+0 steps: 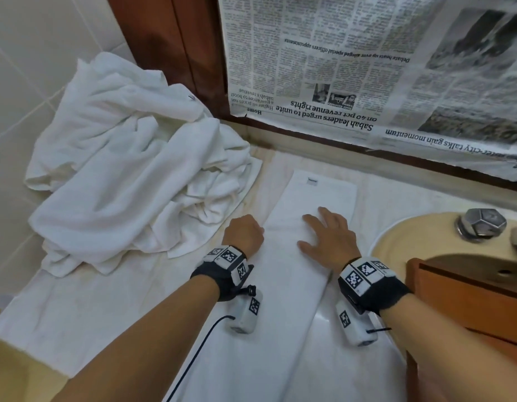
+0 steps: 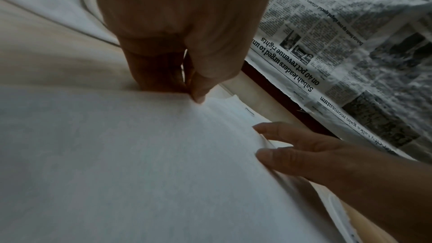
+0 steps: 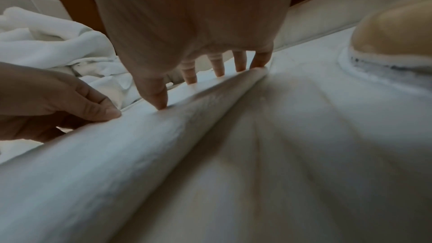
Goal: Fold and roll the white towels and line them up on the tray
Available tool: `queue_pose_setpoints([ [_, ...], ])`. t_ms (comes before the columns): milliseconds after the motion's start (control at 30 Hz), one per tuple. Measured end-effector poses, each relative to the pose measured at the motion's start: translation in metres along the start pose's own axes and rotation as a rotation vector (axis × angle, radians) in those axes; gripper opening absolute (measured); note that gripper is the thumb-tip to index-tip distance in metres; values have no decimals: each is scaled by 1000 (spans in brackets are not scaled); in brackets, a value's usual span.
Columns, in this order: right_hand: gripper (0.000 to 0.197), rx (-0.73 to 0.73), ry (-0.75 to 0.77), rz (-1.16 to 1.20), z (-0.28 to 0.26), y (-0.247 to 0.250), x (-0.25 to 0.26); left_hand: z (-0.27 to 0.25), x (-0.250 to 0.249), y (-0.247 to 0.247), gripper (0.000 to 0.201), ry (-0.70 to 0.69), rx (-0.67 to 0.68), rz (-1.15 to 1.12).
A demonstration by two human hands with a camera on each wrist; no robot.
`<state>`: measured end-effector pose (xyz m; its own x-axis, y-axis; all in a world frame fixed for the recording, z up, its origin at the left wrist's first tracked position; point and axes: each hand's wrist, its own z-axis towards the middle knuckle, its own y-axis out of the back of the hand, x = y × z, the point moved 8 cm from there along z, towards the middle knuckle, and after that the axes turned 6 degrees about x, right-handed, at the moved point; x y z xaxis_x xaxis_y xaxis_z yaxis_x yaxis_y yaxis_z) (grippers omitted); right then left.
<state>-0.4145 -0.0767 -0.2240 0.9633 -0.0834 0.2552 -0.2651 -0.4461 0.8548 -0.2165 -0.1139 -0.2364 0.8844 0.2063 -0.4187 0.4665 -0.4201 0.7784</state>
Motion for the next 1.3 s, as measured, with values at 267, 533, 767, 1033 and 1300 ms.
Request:
queue_pose_setpoints([
  [267, 73, 81, 1, -21, 0, -2, -1, 23, -25, 3, 36, -4, 134, 145],
  [533, 73, 58, -8, 40, 1, -1, -1, 54, -52, 13, 33, -25, 98, 105],
  [767, 73, 82, 24, -8, -4, -6, 1, 47, -61, 14, 37, -201, -30, 162],
  [1033, 77, 156, 45, -86, 1, -15, 2, 40, -66, -23, 62, -397, 243, 640],
  [1300, 77, 160, 59, -155, 3, -20, 2, -6, -72, -37, 66, -586, 178, 672],
])
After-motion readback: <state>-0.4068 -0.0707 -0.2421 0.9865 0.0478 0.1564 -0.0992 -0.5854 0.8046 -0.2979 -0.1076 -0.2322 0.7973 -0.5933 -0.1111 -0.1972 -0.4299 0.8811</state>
